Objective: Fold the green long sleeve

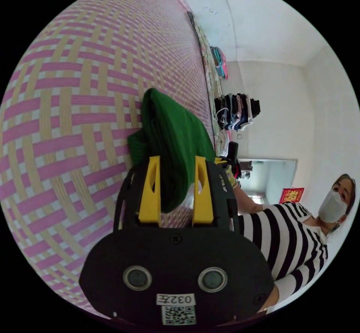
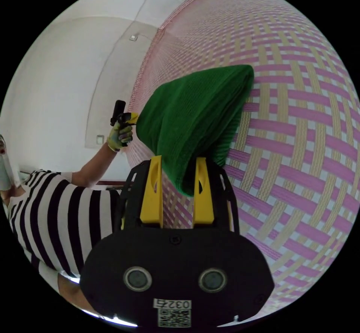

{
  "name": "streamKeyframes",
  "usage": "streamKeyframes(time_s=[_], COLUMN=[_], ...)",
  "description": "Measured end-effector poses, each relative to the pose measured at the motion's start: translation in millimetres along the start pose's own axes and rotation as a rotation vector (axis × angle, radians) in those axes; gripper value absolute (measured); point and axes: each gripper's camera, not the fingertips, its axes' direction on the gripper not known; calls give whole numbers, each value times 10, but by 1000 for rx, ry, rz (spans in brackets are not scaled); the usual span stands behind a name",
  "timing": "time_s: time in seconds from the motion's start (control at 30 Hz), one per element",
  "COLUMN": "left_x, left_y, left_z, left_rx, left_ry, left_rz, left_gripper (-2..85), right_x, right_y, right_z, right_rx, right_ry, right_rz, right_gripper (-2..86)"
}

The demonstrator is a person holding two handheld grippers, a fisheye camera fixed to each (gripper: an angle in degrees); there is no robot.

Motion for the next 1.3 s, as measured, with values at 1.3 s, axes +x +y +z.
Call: streamKeyframes(time_s=[1.3], left_x=[-297], left_y=[1199], left_z=[797], left_rx=[153], left_ry=[94], left_rz=[-61], left_gripper=[38], right_x=[324], right_y=[637], right_z=[-161], right_rx=[137], right_ry=[-127], right_rz=[81], right_gripper=[79])
